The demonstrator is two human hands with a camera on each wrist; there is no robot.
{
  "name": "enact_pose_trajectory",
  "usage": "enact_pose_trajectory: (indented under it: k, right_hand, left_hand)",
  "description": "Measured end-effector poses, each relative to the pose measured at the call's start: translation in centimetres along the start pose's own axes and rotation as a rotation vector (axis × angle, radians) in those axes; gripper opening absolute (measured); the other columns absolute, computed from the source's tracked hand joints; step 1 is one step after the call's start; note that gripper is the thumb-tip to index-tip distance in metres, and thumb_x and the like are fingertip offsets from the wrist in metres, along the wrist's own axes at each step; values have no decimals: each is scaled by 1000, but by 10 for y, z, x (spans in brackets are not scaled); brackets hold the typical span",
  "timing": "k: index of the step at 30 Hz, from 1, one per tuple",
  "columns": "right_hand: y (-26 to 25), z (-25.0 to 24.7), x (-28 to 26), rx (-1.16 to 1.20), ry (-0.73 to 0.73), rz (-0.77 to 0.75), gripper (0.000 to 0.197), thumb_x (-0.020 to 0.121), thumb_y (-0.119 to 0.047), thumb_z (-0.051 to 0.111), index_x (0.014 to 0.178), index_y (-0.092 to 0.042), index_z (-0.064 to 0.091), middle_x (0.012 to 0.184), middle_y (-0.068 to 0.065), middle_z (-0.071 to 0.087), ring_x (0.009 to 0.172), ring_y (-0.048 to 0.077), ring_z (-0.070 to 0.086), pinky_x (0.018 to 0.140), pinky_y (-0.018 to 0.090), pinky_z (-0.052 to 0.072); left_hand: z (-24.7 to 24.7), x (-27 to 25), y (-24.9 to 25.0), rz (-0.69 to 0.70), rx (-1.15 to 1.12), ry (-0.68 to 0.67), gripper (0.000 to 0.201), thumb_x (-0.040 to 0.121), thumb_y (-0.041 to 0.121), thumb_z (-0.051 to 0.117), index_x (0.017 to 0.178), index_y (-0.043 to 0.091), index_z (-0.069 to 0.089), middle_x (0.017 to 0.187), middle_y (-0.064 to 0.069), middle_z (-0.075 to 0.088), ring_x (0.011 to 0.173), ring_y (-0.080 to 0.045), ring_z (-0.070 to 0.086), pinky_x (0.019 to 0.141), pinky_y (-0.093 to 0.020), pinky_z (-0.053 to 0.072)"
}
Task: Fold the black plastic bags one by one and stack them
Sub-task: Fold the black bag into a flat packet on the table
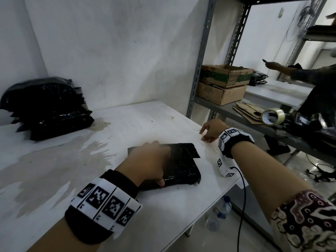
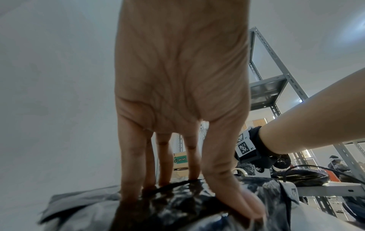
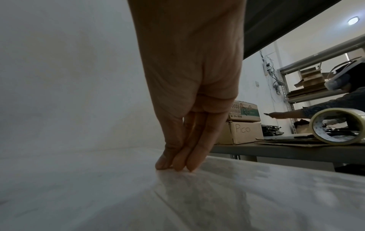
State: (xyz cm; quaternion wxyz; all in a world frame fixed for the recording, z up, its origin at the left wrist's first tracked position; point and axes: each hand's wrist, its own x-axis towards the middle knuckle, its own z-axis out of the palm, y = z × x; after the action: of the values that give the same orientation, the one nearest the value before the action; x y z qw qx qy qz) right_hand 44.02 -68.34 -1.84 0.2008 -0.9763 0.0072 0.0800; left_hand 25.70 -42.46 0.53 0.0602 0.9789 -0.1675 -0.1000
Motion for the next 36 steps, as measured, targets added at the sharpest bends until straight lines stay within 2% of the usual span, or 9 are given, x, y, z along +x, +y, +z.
enact_pose_trajectory:
  k: [3,8,13,22,24,28,32,34,36]
  right_hand:
    - [-1,-1,1,21,-19,6,22,75,-6,82,94,-6,71,69,11,69,70,27,70,76,39,60]
    - [-1,-2,1,52,-42,0,22,75,-4,81,94,-1,71,83,20,72,75,28,71,76,39,61]
    - [-2,-2,2,55,-46,7,22,75,-4,81,94,-6,69,73,13,69,71,26,69,73,36,61]
    - [0,-4,7,62,-65,3,17,75,-3,80,87,-5,68,71,13,69,66,24,68,65,30,61]
    - [-2,-4,7,36,-88,3,16,77,-3,79,89,-3,69,74,14,69,69,25,68,69,31,60]
    - [-4,-3,7,-8,-84,-8,13,77,-2,79,86,-3,70,89,21,72,86,33,71,81,41,59]
    - [-7,-2,6,-96,-71,-39,13,78,1,76,85,-9,72,89,12,71,87,26,69,83,38,58]
    - [-9,0,5,-90,-67,-56,21,77,5,70,89,-11,73,82,3,67,81,22,64,78,35,57]
    - [-11,0,4,-54,-85,-85,25,78,5,70,96,-12,74,79,3,65,76,22,62,75,35,57]
  left_hand:
    - [-1,0,1,-2,2,-1,73,69,35,81,130,32,41,124,1,40,117,-19,41,83,-29,38]
    - [-1,-1,0,-1,-2,4,73,69,35,81,130,32,41,124,2,41,117,-19,41,83,-29,37]
    - [-1,-1,1,-1,-1,1,74,70,36,81,131,32,41,125,1,40,117,-19,41,84,-29,37]
    - [-1,-1,1,3,-8,3,73,70,36,81,131,32,41,124,2,41,116,-19,41,82,-28,36]
    - [-1,-1,1,3,-9,4,73,69,35,81,130,32,41,123,2,41,116,-19,41,82,-27,36]
    - [-2,-1,1,1,-15,1,73,70,34,81,131,32,41,124,1,41,117,-19,41,81,-27,35]
    - [-2,-2,1,1,-12,-6,73,70,34,81,131,32,41,125,1,40,118,-19,40,83,-28,37]
    - [-2,-2,2,-2,-11,-7,73,70,34,81,131,32,41,125,1,40,118,-19,40,83,-29,37]
    - [-2,-2,3,-4,-10,-5,73,70,34,81,131,32,41,125,2,40,118,-19,40,82,-28,36]
